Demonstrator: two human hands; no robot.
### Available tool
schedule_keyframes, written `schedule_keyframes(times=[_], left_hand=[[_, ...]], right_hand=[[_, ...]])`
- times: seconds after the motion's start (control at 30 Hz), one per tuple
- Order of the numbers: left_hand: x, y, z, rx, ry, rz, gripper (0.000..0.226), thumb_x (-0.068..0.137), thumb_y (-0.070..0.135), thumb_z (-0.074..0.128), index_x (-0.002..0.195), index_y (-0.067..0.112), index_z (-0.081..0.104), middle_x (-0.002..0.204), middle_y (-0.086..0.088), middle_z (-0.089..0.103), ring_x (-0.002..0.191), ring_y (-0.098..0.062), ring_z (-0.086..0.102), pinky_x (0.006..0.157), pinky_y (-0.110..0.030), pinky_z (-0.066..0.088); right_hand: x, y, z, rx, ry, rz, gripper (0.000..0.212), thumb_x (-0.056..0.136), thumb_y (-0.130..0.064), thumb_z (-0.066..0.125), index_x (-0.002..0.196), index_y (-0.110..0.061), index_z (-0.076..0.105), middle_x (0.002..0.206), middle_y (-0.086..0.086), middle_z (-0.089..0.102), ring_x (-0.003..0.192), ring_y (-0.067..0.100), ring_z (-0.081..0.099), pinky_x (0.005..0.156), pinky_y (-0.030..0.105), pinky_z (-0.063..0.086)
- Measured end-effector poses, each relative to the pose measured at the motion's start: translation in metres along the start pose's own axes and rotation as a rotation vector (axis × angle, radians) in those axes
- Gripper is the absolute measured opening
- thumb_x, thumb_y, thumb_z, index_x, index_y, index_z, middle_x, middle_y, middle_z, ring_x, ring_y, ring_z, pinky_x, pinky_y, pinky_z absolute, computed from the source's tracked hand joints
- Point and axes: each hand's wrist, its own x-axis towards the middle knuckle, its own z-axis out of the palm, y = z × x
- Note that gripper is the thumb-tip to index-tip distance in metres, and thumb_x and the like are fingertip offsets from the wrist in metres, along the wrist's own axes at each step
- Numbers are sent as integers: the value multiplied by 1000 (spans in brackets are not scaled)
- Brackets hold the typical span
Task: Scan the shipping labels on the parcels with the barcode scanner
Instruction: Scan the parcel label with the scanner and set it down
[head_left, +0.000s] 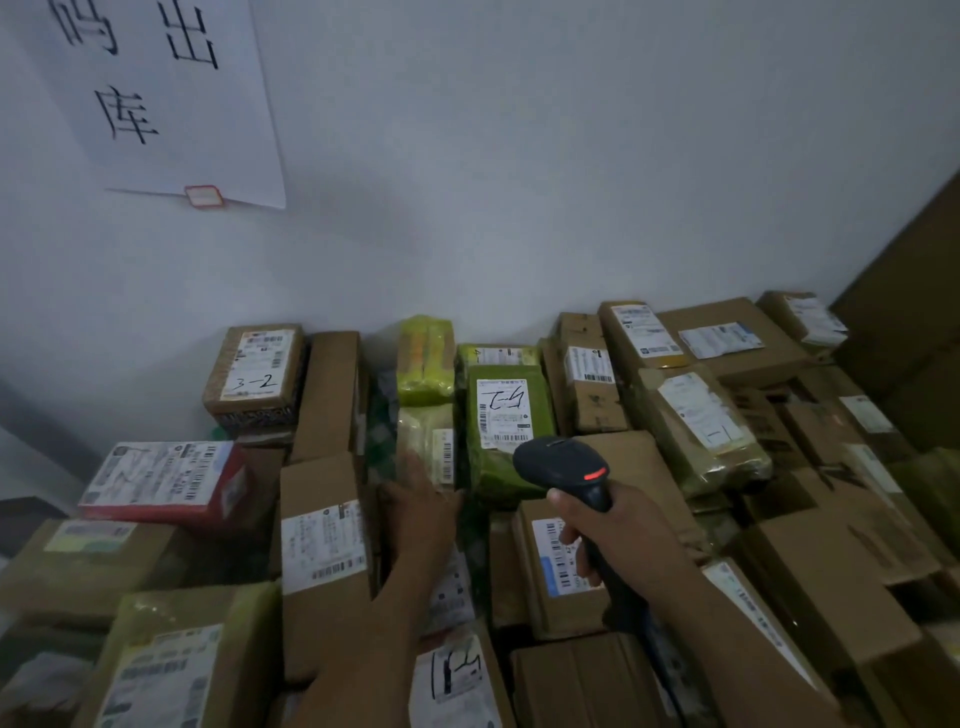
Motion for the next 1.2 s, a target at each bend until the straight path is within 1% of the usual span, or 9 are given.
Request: schedule_keyframes(times=[0.13, 0.27, 0.33, 0.43, 0.67, 0.77, 0.9, 1.07, 1.2], left_hand=[[11, -15, 11, -42, -14, -51, 104, 77, 60, 68, 155, 34, 4, 152, -26, 17, 127, -46, 43, 103, -53, 43], [25, -37, 26, 51, -132, 26, 107, 73, 80, 49, 152, 35, -9, 158, -21, 11, 136, -43, 33, 108, -55, 37], [8, -27, 10, 132, -180, 38, 101, 87, 69, 51, 156, 23, -5, 158, -23, 3, 140, -43, 27, 112, -49, 34], [-16, -21, -3, 92, -155, 70, 84, 94, 43, 61, 156, 9, 14, 156, -22, 13, 138, -37, 31, 103, -28, 37], [-93, -29, -5, 69, -17, 2, 94, 81, 35, 75, 149, 1, 19, 150, -27, 23, 136, -43, 31, 111, -48, 31], [-105, -31, 3, 204, -82, -99, 120, 78, 59, 72, 149, -11, 5, 148, -27, 25, 134, -37, 37, 108, -39, 36], [-105, -39, 15, 288, -73, -169, 140, 71, 80, 60, 145, -19, -5, 147, -28, 25, 133, -32, 40, 102, -33, 40], [-103, -33, 8, 102, -93, -237, 116, 66, 49, 84, 139, -12, 17, 134, -20, 37, 122, -31, 47, 92, -35, 50], [-115, -20, -4, -13, 19, -184, 109, 62, 36, 85, 142, -5, 23, 134, -20, 41, 120, -34, 49, 94, -41, 50]], right_hand=[[2, 5, 1, -2, 7, -1, 22, 89, -34, 67, 85, -13, 63, 72, 11, 70, 47, 22, 58, 46, 30, 49], [0, 7, 2, -2, -2, -9, 28, 88, -35, 67, 85, -7, 65, 74, 14, 70, 48, 24, 58, 46, 31, 50], [-3, 8, 4, 19, -6, -7, 24, 88, -34, 67, 87, -11, 65, 74, 13, 70, 48, 24, 58, 46, 30, 49], [-10, 10, 5, 40, -16, -16, 19, 89, -34, 67, 89, -15, 65, 73, 11, 70, 48, 25, 58, 45, 30, 48], [-44, 20, 9, 115, -12, 29, 35, 88, -34, 68, 79, 0, 62, 69, 21, 66, 43, 19, 54, 43, 27, 45], [-54, 25, 11, 104, -22, 56, 34, 90, -30, 67, 72, -3, 58, 47, 1, 59, 36, 14, 51, 40, 23, 42], [-64, 32, 11, 102, -27, 68, 35, 90, -31, 66, 71, -2, 59, 44, 1, 56, 38, 13, 51, 41, 22, 43], [-70, 38, 11, 103, -25, 82, 36, 90, -32, 66, 69, -4, 59, 42, 1, 55, 36, 13, 50, 40, 21, 41], [-76, 35, 5, 91, -7, 65, 36, 91, -32, 66, 67, -6, 60, 44, 3, 56, 38, 14, 52, 41, 22, 42]])
